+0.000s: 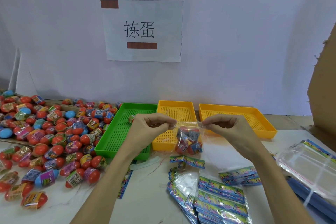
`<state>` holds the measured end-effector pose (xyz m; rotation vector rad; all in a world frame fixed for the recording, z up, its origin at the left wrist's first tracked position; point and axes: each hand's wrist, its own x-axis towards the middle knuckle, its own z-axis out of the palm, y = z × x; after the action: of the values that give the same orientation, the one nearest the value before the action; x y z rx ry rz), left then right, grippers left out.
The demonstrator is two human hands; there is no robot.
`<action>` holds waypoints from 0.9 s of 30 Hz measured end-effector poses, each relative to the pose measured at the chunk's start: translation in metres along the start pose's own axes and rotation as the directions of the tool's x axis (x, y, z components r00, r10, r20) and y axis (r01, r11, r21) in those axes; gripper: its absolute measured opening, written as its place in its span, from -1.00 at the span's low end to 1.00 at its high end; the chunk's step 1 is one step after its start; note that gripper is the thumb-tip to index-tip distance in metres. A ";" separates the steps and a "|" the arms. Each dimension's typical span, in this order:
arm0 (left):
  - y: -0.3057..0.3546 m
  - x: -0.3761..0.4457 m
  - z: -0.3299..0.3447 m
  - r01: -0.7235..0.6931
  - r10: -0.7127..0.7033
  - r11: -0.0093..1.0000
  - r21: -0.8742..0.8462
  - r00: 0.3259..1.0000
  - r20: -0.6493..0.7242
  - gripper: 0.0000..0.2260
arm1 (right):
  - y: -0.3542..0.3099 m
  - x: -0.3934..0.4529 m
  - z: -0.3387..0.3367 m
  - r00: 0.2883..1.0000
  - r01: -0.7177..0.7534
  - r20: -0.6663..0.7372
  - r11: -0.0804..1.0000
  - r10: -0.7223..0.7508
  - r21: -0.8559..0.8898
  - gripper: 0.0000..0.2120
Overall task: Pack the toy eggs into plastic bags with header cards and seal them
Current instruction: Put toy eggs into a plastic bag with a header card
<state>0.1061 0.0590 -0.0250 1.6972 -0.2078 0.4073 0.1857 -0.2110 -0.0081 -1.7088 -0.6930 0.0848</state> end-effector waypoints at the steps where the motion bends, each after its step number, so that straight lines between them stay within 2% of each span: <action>1: 0.000 -0.001 0.000 0.001 -0.001 1.000 -0.001 1.000 0.003 -0.76 | 0.000 0.000 -0.001 1.000 -0.001 0.001 1.000 0.001 0.000 -0.82; 5: 0.004 -0.001 0.001 0.015 -0.015 0.999 -0.035 1.000 -0.004 -0.92 | -0.001 0.000 -0.003 1.000 -0.002 0.021 1.000 0.002 0.005 -0.78; 9: 0.003 -0.001 0.005 -0.011 0.008 0.999 -0.043 0.998 -0.062 -0.88 | -0.001 0.001 -0.003 0.998 -0.008 0.057 1.000 0.007 0.007 -0.77; 13: 0.002 -0.001 0.007 -0.024 0.019 0.998 -0.063 0.997 -0.078 -0.85 | -0.002 0.001 -0.001 0.998 -0.039 0.044 0.998 0.037 0.041 -0.88; 18: 0.003 0.000 0.010 -0.026 0.019 0.997 -0.076 0.996 -0.087 -0.86 | 0.000 0.004 0.010 0.997 -0.057 -0.043 0.988 0.064 0.142 -0.77; 27: 0.003 0.001 0.013 0.023 -0.032 0.997 -0.073 0.992 -0.126 -0.87 | -0.002 0.004 0.015 0.993 -0.106 -0.027 0.982 0.111 0.156 -0.81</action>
<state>0.1078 0.0457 -0.0232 1.5961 -0.1047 0.4804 0.1822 -0.1960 -0.0090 -1.5950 -0.5520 0.1796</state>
